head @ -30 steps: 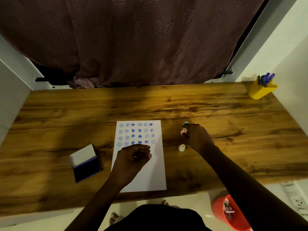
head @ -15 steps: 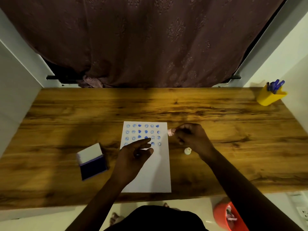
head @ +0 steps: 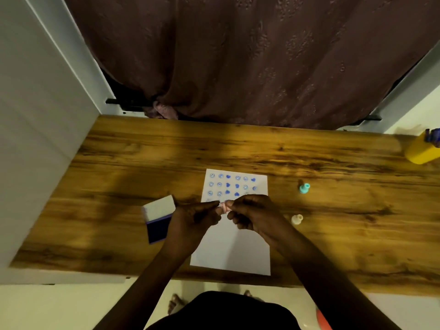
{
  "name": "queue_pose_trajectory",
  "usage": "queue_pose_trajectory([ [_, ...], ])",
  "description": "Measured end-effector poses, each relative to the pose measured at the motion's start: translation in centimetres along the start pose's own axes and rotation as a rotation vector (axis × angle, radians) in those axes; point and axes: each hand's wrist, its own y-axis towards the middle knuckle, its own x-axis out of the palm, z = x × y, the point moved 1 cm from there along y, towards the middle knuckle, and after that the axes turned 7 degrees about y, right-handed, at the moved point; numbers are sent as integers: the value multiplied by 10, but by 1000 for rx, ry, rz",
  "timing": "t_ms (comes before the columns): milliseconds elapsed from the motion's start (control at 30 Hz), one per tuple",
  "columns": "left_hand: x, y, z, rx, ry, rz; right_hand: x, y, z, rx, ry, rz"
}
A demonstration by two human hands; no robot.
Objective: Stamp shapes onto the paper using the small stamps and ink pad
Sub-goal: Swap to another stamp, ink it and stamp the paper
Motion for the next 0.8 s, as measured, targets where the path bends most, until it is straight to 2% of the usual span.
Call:
queue_pose_trajectory([
  [167,-18,-7,-10,-25,14,-42,20,5,9,19,-3,-55],
  [433,-51,-16,-27,-31,-91,61,55,13,6,-166,-308,-152],
  [533,-72,-17,-34,-76,-173,97,68,21,7,-257,-465,-166],
  [800,-124,-27,-66,-131,-117,258,99,43,34,-466,-967,-171],
])
